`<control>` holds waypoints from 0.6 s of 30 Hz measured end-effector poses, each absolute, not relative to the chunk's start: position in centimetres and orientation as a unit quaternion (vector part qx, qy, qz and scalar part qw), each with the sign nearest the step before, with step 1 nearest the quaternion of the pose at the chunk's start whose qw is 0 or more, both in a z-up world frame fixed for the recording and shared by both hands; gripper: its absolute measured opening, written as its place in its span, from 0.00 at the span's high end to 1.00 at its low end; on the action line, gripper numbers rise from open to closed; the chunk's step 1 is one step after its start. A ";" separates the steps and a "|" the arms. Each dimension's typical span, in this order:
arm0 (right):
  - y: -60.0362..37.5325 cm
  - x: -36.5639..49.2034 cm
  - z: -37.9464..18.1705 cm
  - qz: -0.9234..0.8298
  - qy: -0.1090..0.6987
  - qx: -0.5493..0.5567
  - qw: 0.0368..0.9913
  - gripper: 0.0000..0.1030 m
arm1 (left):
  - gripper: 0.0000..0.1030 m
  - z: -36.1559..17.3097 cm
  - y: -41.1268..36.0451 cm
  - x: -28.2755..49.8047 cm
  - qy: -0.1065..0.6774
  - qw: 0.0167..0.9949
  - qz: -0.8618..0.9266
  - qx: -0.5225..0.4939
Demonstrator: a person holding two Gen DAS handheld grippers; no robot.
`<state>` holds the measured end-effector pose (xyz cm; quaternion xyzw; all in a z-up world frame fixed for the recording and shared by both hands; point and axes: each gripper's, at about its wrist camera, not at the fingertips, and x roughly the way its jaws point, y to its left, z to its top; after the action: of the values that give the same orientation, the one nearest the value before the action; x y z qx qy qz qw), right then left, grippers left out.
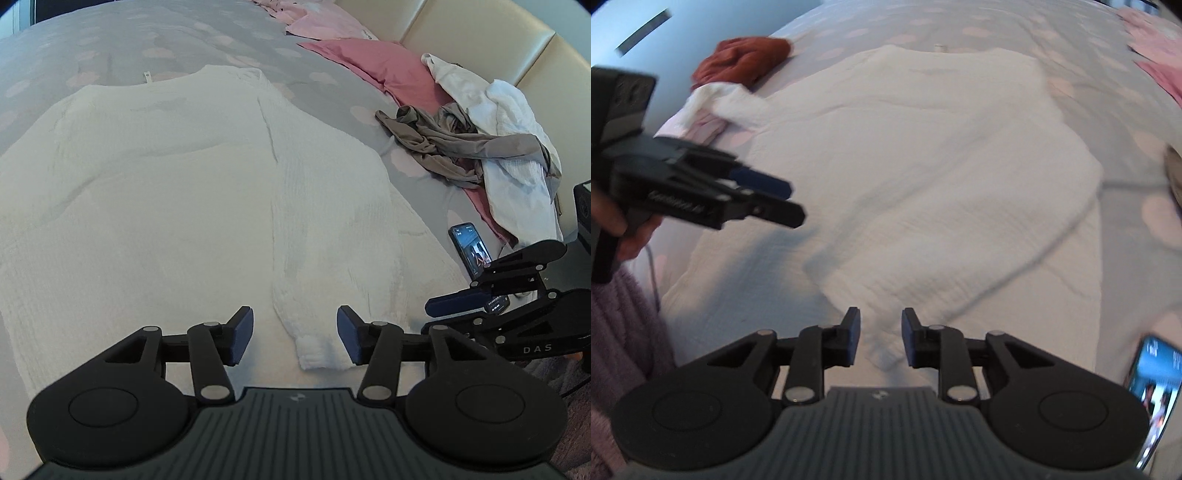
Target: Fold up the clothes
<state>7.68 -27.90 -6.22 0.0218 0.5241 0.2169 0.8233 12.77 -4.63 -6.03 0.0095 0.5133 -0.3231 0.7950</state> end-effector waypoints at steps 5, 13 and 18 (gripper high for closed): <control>-29.6 6.9 -8.8 0.163 0.528 0.078 0.830 0.72 | 0.63 -9.1 -6.1 12.6 0.530 0.785 -0.321 0.006; -28.5 6.9 -10.9 0.138 0.532 0.121 0.827 0.75 | 0.84 -10.6 -7.8 11.7 0.532 0.774 -0.338 0.058; -28.4 6.7 -10.2 0.134 0.525 0.129 0.831 0.89 | 0.91 -9.6 -7.4 11.7 0.529 0.774 -0.344 0.041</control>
<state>6.69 -28.39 -10.16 0.1293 0.5248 0.1343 0.8306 11.72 -7.38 -9.61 0.0407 0.5291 -0.3444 0.7745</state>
